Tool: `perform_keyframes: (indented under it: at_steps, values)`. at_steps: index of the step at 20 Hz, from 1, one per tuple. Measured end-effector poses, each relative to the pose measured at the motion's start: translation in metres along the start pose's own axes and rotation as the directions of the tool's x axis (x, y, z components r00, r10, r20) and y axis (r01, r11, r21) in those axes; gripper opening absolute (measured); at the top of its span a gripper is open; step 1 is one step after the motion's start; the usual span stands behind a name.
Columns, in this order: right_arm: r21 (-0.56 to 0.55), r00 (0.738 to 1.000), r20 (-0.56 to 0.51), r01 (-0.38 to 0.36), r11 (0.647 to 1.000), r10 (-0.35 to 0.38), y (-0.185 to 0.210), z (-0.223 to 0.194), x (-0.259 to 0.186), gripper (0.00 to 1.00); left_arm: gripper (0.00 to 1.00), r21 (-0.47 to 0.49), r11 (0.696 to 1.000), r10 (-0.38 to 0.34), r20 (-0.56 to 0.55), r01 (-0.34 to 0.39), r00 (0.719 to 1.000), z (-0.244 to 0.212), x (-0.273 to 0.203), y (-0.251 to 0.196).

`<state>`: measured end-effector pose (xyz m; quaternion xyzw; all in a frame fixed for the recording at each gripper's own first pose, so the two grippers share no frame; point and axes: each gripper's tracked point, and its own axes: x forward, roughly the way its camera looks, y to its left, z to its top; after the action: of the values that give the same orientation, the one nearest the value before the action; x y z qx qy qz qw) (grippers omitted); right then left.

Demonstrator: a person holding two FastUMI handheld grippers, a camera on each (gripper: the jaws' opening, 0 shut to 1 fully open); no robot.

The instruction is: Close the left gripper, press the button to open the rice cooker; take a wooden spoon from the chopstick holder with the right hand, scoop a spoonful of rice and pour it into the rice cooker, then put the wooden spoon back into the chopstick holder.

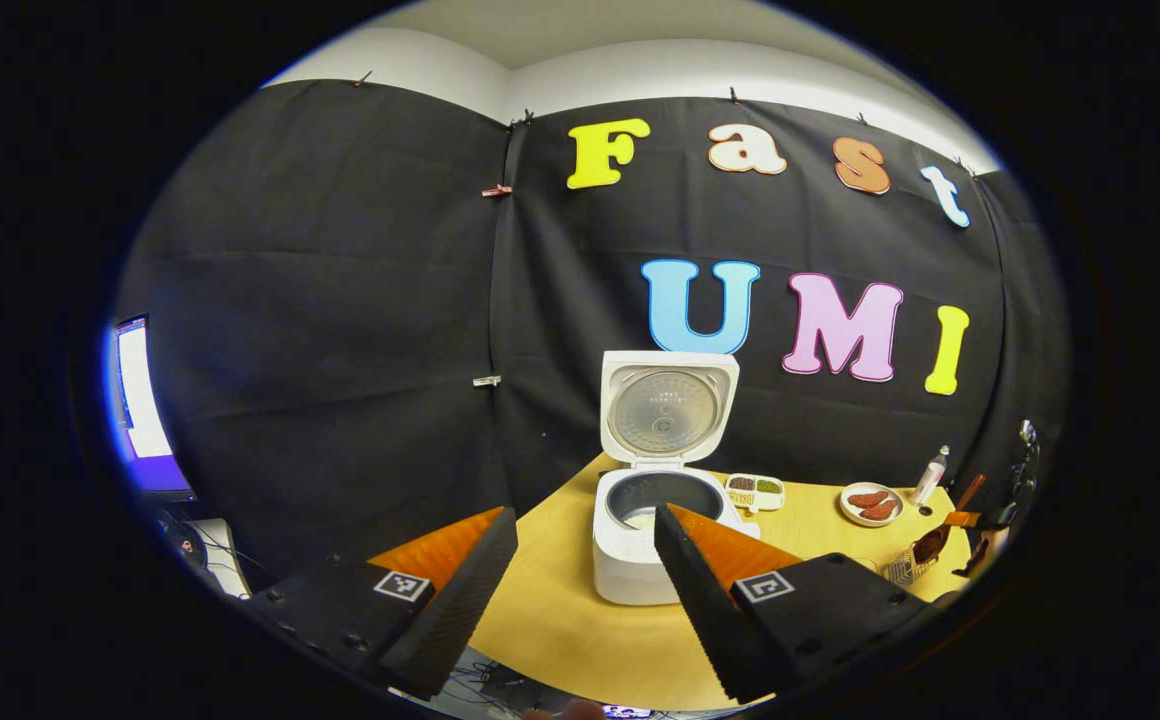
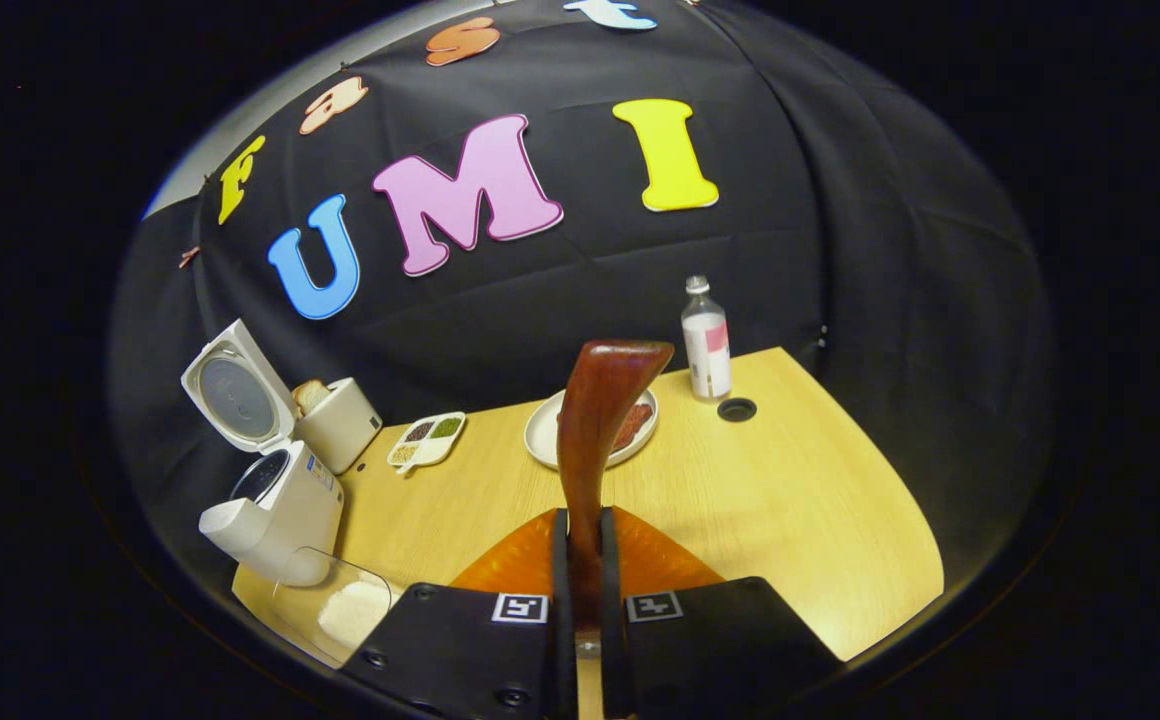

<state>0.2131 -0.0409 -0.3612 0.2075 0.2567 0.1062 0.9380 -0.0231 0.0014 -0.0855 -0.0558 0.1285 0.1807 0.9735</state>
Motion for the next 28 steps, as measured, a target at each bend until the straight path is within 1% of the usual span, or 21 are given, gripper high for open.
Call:
perform_keyframes:
  at_steps: [2,4,6,9,11,14,18,23,28]
  values:
    - [-0.03,0.999,0.035,0.0,1.0,0.001,0.01,0.017,-0.011,0.14,0.95,-0.001,1.0,-0.025,0.002,0.025,1.0,0.001,0.007,0.001]
    - [-0.048,0.998,0.068,-0.011,0.999,0.014,0.029,0.032,-0.026,0.14,0.95,0.0,0.998,-0.057,0.0,0.057,0.998,0.002,0.015,0.001]
    - [-0.057,0.995,0.093,-0.033,0.998,0.038,0.055,0.039,-0.04,0.14,0.95,0.003,0.996,-0.089,-0.001,0.089,0.996,0.002,0.023,0.003]
    - [-0.077,0.99,0.102,-0.092,0.993,0.099,0.106,0.034,-0.055,0.13,0.95,0.01,0.991,-0.132,-0.001,0.132,0.991,0.002,0.033,0.008]
    - [-0.118,0.987,0.092,-0.123,0.985,0.134,0.137,0.022,-0.061,0.13,0.95,0.011,0.987,-0.161,-0.002,0.161,0.987,0.001,0.039,0.011]
    - [-0.19,0.986,0.054,-0.148,0.971,0.161,0.176,-0.006,-0.065,0.13,0.95,0.016,0.979,-0.202,-0.001,0.202,0.979,0.0,0.046,0.017]
    - [-0.292,0.986,-0.012,-0.161,0.943,0.165,0.21,-0.051,-0.061,0.13,0.95,0.025,0.971,-0.238,-0.005,0.238,0.971,-0.004,0.052,0.026]
    - [-0.4,0.987,-0.078,-0.158,0.903,0.139,0.228,-0.096,-0.049,0.13,0.95,0.026,0.967,-0.254,-0.01,0.254,0.967,-0.01,0.058,0.041]
    - [-0.484,0.988,-0.121,-0.145,0.863,0.098,0.223,-0.125,-0.035,0.14,0.95,0.025,0.968,-0.25,-0.014,0.25,0.968,-0.015,0.059,0.053]
